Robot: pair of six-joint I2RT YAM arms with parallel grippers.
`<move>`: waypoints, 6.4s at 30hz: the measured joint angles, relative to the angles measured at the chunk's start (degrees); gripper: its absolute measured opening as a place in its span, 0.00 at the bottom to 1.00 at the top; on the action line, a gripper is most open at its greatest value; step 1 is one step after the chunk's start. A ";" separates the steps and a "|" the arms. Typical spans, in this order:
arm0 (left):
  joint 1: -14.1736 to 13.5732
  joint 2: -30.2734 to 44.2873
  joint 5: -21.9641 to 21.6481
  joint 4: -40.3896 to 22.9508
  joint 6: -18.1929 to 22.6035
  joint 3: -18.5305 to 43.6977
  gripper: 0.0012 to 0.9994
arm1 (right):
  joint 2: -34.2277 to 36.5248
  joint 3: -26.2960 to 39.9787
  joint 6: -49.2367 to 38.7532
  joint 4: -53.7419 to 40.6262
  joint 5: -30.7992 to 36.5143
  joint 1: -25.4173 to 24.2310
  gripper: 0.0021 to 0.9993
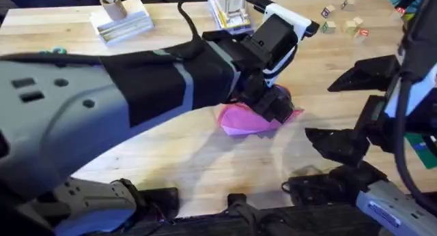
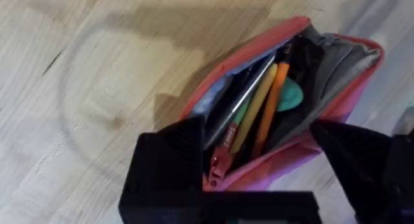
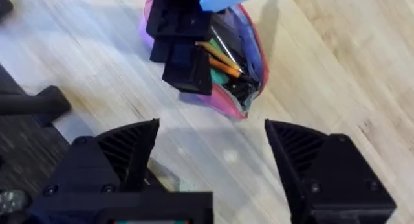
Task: Unzip the bag, pick up the pens from the table one at a time and place them inside, then zip the bag closed.
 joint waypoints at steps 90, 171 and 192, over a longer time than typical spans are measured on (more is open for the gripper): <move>43.19 -20.61 32.83 -38.70 85.40 -1.96 1.00 | 1.90 0.00 9.29 5.47 -6.72 0.00 1.00; 45.62 -20.61 35.08 -29.77 87.30 -8.15 0.99 | 24.65 -22.26 42.68 38.63 -36.62 -8.94 1.00; 45.62 -20.61 35.21 -29.77 87.30 -8.15 0.99 | 35.20 -22.34 47.95 49.39 -37.79 -0.54 1.00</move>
